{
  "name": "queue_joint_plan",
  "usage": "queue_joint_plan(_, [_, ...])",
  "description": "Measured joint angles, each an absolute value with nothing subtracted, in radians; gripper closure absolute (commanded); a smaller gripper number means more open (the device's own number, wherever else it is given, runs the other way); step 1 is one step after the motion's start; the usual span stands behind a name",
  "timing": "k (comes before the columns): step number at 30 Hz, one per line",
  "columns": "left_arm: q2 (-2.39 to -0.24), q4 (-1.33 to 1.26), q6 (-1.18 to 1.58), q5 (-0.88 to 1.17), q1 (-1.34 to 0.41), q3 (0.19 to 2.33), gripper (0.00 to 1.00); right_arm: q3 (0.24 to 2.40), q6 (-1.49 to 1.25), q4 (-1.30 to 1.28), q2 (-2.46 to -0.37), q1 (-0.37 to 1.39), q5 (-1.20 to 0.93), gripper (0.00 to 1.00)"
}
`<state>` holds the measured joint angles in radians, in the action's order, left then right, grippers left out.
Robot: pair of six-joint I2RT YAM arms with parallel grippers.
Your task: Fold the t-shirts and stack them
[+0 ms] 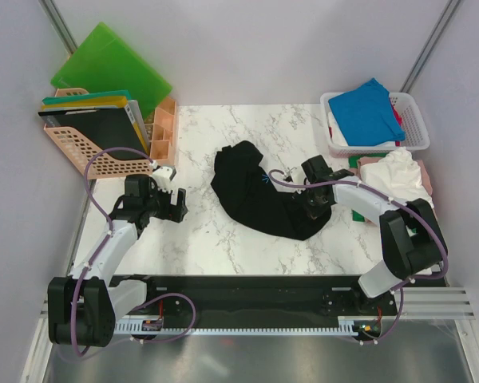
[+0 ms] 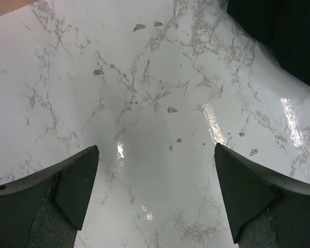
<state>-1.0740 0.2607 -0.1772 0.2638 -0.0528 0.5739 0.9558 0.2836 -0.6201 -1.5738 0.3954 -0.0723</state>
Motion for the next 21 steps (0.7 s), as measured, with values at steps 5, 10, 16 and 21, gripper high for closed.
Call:
queue_joint_plan(5, [-1.074, 0.261, -0.177, 0.264, -0.053, 0.574, 0.00, 1.000, 0.295, -0.686, -1.530, 0.395, -0.066, 1.00])
queue_joint_plan(10, [-1.082, 0.261, -0.178, 0.264, -0.053, 0.574, 0.00, 1.243, 0.308, -0.765, -1.422, 0.395, -0.040, 1.00])
queue_joint_plan(16, [-1.087, 0.261, -0.178, 0.265, -0.053, 0.575, 0.00, 1.613, 0.307, -0.782, -1.325, 0.395, -0.030, 1.00])
queue_joint_plan(21, [-1.087, 0.261, -0.178, 0.265, -0.053, 0.575, 0.00, 1.819, 0.279, -0.781, -1.313, 0.395, -0.042, 1.00])
